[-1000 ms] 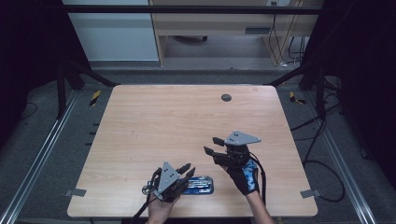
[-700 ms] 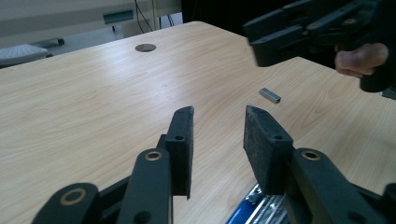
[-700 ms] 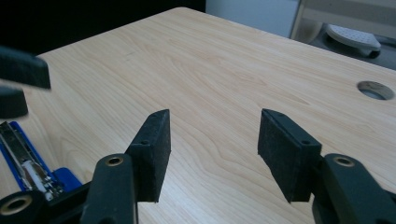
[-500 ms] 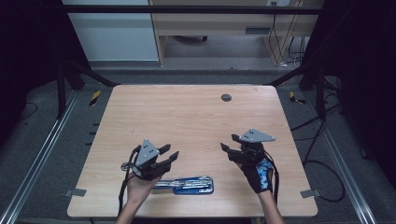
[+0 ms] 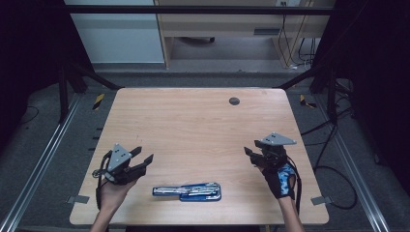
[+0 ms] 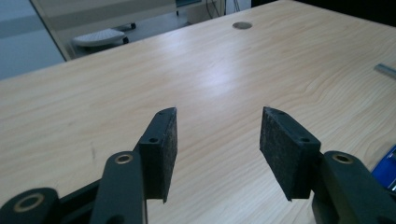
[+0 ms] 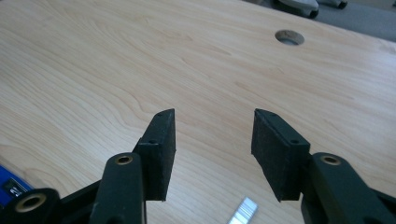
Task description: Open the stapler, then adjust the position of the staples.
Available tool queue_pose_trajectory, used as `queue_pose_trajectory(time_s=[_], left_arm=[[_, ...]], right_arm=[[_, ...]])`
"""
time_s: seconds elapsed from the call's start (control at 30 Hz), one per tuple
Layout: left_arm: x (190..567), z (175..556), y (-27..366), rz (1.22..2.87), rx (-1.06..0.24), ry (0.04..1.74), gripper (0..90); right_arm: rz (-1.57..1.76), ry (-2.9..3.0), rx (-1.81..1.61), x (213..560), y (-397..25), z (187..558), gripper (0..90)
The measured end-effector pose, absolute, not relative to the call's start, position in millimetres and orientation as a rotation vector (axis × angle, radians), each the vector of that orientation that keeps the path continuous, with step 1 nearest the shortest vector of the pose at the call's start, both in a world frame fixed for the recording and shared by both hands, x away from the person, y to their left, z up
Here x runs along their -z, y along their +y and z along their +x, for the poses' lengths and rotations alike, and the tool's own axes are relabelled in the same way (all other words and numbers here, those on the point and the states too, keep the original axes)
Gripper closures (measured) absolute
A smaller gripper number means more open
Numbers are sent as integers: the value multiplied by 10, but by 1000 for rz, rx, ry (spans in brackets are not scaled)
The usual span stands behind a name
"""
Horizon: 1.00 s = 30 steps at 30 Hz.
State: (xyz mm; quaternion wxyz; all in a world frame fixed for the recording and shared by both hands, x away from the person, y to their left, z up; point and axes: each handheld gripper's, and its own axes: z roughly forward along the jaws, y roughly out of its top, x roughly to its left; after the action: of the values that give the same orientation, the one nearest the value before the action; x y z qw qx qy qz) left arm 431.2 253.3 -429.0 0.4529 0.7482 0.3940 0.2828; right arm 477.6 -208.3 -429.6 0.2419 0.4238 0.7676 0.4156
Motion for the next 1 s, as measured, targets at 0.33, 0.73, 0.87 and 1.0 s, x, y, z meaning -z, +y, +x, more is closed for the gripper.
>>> queue_pose_trajectory(time_s=[0.33, 0.73, 0.87, 1.0], left_arm=[[4479, 4276, 2942, 1809, -688, 1074, 430], [4595, 4322, 2981, 1819, -714, 1120, 398], [4621, 4346, 2967, 1829, -711, 1124, 387], [4622, 4342, 2958, 1835, -708, 1115, 387]], right_arm=[[1277, 2151, -1011, 4537, -2185, 4861, 540], [1357, 2200, -907, 4758, -2201, 4914, 534], [1366, 2214, -890, 4798, -2213, 4923, 548], [1393, 2209, -893, 4812, -2212, 4943, 558]])
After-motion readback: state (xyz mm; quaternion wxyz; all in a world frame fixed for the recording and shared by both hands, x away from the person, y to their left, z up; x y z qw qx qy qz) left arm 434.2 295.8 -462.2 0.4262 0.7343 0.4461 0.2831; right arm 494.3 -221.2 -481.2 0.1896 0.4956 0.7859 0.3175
